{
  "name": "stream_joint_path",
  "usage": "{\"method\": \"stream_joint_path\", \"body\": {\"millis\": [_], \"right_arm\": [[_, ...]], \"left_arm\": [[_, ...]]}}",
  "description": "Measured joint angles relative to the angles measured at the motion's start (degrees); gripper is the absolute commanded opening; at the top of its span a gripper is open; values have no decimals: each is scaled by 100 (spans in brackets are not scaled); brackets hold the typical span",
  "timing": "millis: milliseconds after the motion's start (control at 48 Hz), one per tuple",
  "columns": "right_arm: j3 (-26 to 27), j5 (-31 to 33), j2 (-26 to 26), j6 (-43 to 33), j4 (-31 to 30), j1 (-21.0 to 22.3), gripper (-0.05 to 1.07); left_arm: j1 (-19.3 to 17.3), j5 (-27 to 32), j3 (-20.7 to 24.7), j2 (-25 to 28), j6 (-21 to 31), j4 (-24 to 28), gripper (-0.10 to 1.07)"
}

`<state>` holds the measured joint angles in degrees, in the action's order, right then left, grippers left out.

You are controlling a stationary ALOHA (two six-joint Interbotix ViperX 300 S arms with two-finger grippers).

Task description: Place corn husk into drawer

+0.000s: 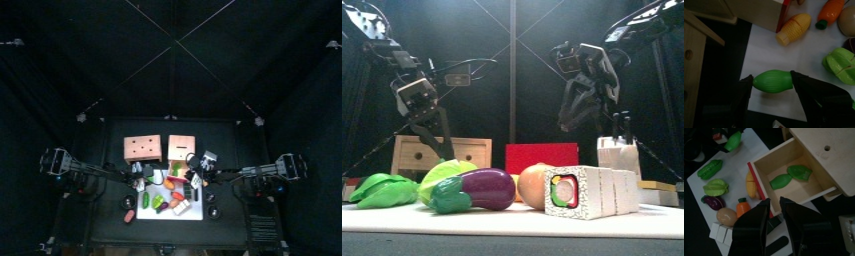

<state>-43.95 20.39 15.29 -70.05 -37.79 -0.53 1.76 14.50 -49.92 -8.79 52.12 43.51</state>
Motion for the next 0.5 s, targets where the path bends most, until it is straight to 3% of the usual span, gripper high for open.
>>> {"method": "stream_joint_path", "body": {"millis": [229,500], "right_arm": [[0,9,44,0,0,0,66],[-26,18,422,-9,-88,0,66]], "left_arm": [[0,-9,229,0,0,70,88],[-9,-193,914,79,18,765,88]]}}
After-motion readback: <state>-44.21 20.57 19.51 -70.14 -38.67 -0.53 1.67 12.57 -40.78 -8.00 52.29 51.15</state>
